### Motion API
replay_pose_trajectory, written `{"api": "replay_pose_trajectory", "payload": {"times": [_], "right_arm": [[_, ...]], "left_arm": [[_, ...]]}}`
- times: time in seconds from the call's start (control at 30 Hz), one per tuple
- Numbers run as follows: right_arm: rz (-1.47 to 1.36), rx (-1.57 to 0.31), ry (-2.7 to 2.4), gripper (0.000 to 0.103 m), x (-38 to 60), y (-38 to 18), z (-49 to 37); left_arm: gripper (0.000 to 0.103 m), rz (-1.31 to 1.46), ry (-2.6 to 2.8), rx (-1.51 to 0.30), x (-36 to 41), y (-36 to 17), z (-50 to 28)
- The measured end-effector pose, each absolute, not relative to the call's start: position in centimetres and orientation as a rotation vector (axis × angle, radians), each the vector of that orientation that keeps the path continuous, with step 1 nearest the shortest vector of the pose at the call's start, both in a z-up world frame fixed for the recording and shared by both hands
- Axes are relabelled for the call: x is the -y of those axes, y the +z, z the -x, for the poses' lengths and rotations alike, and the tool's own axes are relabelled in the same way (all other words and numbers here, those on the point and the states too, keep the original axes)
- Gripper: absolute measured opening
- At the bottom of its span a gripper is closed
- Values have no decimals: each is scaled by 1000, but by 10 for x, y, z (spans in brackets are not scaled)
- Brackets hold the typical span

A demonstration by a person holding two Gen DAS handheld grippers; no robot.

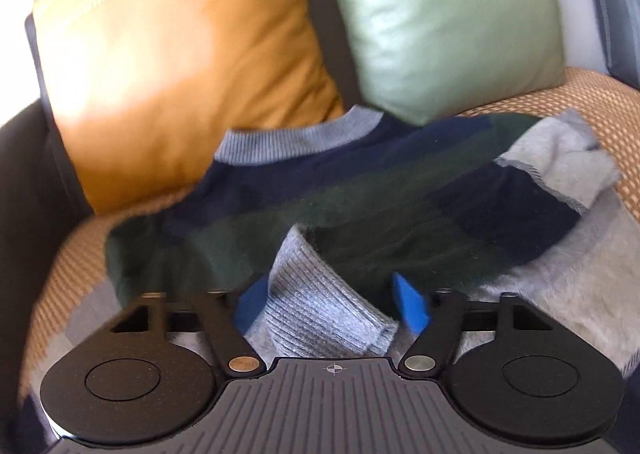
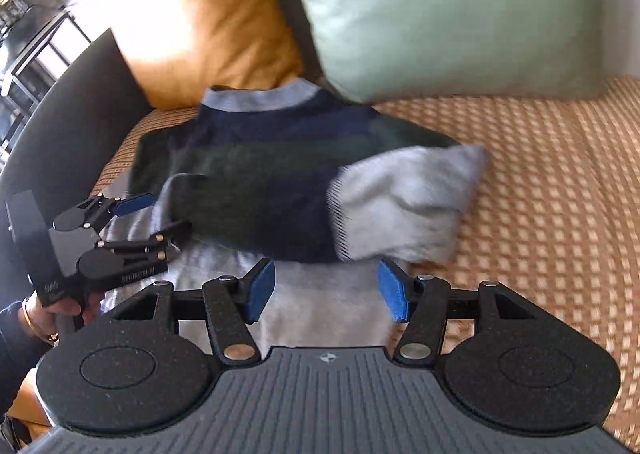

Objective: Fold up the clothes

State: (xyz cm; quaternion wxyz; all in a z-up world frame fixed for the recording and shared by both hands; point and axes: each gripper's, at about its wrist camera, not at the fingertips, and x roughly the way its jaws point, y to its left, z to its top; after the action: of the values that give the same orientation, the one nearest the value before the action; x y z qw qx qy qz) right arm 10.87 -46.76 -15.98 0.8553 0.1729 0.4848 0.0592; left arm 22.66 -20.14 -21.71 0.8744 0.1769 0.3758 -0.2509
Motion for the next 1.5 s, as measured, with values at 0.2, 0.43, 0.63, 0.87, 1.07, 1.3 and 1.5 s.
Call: {"api": "replay_pose_trajectory", "payload": {"times": [0.2,0.43,0.63,0.87,1.07,1.3,1.5], "right_arm": [[-363,-1017,75,64,486,-164,-107],[-365,-1020,41,64,487,-176,-120],[-339,-1025,34,64,475,-182,-136],[-289,-922,277,64,422,-165,-145],[-212,-877,531,63,313,-175,-172],[-122,-829,599,59,208,-201,-199],[-62,-856,528,42,175,-210,-224]], "left_arm": [[0,-99,-506,-825,147,-186,-254],[0,-98,-377,-834,96,-178,-275],[1,-115,-373,-873,91,-194,-277],[27,-84,-399,-933,89,-199,-293],[42,-104,-373,-913,78,-196,-293],[53,-128,-326,-867,45,-194,-289],[55,-132,-302,-854,17,-197,-276]]}}
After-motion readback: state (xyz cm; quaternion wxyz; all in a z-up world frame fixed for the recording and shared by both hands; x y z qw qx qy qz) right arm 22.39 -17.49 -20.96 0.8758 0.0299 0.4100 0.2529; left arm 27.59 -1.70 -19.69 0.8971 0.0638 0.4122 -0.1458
